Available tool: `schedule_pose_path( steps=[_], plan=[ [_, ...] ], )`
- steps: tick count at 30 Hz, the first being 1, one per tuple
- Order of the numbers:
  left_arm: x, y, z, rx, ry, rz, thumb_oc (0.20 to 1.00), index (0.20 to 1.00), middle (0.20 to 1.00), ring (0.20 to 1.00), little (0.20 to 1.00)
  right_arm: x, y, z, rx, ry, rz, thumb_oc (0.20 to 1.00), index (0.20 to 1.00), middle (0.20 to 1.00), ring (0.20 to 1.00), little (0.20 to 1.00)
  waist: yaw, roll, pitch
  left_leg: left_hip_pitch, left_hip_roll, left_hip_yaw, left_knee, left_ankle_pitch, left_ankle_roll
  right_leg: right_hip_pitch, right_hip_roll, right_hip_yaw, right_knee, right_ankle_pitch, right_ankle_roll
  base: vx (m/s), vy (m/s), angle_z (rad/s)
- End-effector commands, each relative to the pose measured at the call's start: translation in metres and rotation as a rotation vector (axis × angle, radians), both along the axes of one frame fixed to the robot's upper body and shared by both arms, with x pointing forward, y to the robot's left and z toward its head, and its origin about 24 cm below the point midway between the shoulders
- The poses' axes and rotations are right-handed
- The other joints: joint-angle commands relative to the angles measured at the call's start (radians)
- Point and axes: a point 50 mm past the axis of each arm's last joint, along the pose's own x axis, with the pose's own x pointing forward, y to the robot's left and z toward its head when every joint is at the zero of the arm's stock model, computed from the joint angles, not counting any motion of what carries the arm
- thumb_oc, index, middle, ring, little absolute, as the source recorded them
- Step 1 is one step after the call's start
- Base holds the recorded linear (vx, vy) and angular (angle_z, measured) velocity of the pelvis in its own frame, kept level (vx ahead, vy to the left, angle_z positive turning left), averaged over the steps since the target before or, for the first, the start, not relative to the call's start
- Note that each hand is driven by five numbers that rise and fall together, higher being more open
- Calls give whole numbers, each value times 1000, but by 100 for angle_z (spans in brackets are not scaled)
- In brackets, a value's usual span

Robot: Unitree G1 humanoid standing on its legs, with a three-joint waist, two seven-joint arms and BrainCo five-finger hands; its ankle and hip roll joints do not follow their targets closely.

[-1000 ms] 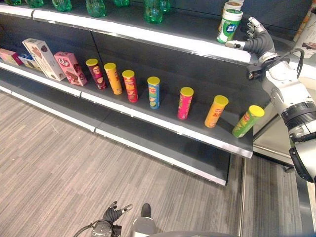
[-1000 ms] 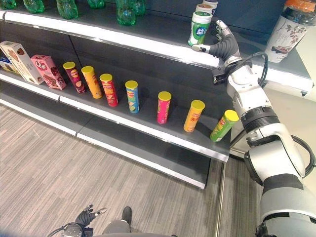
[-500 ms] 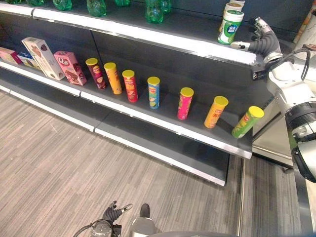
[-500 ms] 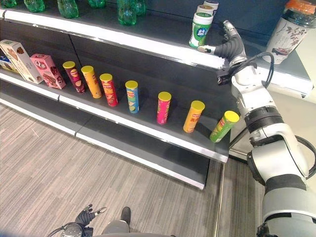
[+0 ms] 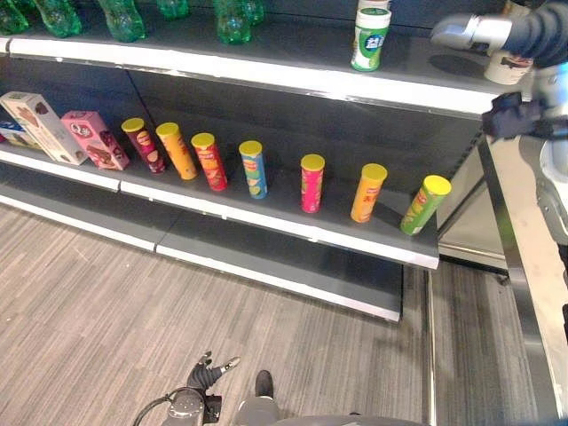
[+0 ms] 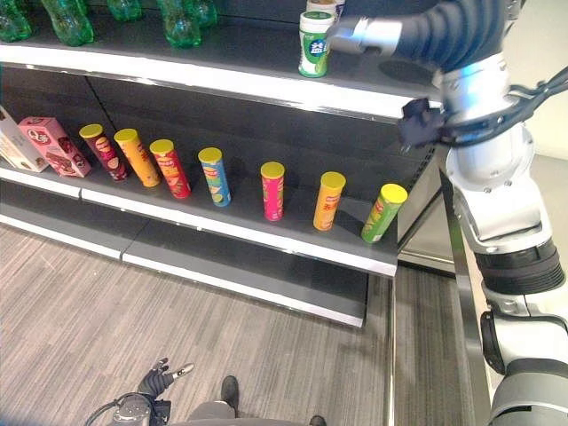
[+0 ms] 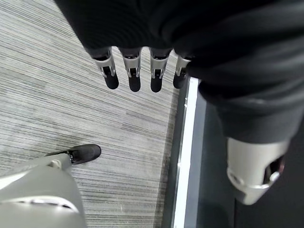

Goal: Put the goods on the table back onto the shelves and tidy them up.

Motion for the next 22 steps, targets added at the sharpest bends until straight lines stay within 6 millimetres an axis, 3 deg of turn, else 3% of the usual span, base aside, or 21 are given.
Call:
schedule_pose_path(
  steps=[1,2,3,4,9,10,11,13,14,15,16,17,18,19,20,22],
  plan=[
    [33,3,14,68,-81,-142,1000,1000,1000,1000,1000,3,9,-25,-91,221,213,1000,1000,1000,1000,1000,46,-6,10,89,39,95,98,-198,-74,-125,-51,-53,118,-43,106,-41,-13,-4],
    [35,1,14,68,-82,-165,1000,1000,1000,1000,1000,7,15,-46,-124,340,274,1000,1000,1000,1000,1000,45,-6,13,89,40,97,97,-196,-75,-127,-50,-53,118,-41,105,0,0,0],
    [35,1,14,68,-81,-166,1000,1000,1000,1000,1000,7,15,-46,-123,341,275,1000,1000,1000,1000,1000,46,-6,12,89,40,97,97,-197,-75,-127,-50,-53,118,-41,105,-37,-8,-4],
    [40,-1,16,71,-97,-195,1000,1000,1000,1000,1000,13,20,-80,-207,513,308,1000,1000,1000,1000,1000,45,-7,18,86,40,99,97,-194,-76,-130,-50,-52,118,-40,105,-39,-8,-3],
    [53,-8,21,77,-116,-287,1000,1000,1000,1000,1000,28,8,-203,-377,1061,222,1000,1000,1000,1000,1000,43,-6,35,76,42,95,93,-186,-79,-139,-53,-51,118,-38,104,-41,-11,0],
    [53,-8,21,77,-116,-287,1000,1000,1000,1000,1000,28,8,-203,-377,1060,222,1000,1000,1000,1000,1000,43,-6,34,76,42,95,93,-186,-79,-139,-53,-51,118,-38,104,-35,-7,-1],
    [57,-8,23,90,-118,-309,1000,1000,1000,1000,1000,26,6,-242,-415,1187,173,1000,1000,1000,1000,1000,45,-2,41,70,43,92,91,-184,-79,-142,-54,-52,119,-38,103,-32,-12,-1],
    [57,-8,22,94,-105,-314,1000,1000,1000,1000,1000,22,1,-285,-402,1333,108,1000,1000,1000,1000,1000,41,2,47,63,41,88,91,-180,-78,-149,-55,-47,120,-37,103,-33,-6,-3],
    [57,-7,22,95,-104,-314,1000,1000,1000,1000,1000,22,2,-285,-402,1333,108,1000,1000,1000,1000,1000,41,1,46,63,41,88,91,-180,-78,-149,-55,-47,121,-38,103,0,0,0],
    [56,-8,21,98,-91,-319,1000,1000,1000,1000,1000,22,-3,-303,-387,1385,47,1000,1000,1000,1000,1000,40,3,47,61,40,86,91,-179,-77,-151,-55,-44,121,-38,103,-6,4,-4],
    [52,-8,18,102,-70,-321,1000,1000,1000,1000,1000,17,-20,-350,-286,1525,-140,1000,1000,1000,1000,1000,37,6,50,66,39,87,89,-182,-74,-146,-57,-40,121,-40,103,-16,6,-4],
    [53,-8,17,102,-64,-313,1000,1000,1000,1000,1000,13,-24,-371,-244,1583,-227,1000,1000,1000,1000,1000,36,7,47,64,38,88,89,-180,-72,-150,-55,-37,120,-36,102,-1,11,-4],
    [49,-9,13,97,-46,-294,1000,1000,1000,1000,1000,-6,-36,-411,-134,1719,-421,1000,1000,1000,1000,1000,30,11,49,68,35,85,90,-184,-67,-148,-53,-33,122,-39,101,-4,6,-3],
    [49,-9,14,98,-47,-293,1000,1000,1000,1000,1000,-5,-36,-410,-134,1718,-420,1000,1000,1000,1000,1000,31,10,46,64,36,86,90,-182,-67,-152,-53,-32,120,-36,101,0,0,0],
    [47,-8,12,103,-33,-275,1000,1000,1000,1000,1000,-22,-47,-434,-131,1784,-600,1000,1000,1000,1000,1000,28,16,43,64,34,83,91,-185,-62,-150,-51,-29,120,-38,99,0,0,0],
    [45,-8,10,106,-22,-266,1000,1000,1000,1000,1000,-33,-52,-444,-89,1844,-658,1000,1000,1000,1000,1000,27,15,44,66,33,81,92,-186,-60,-148,-49,-26,120,-40,98,6,-2,-2]
  ],
)
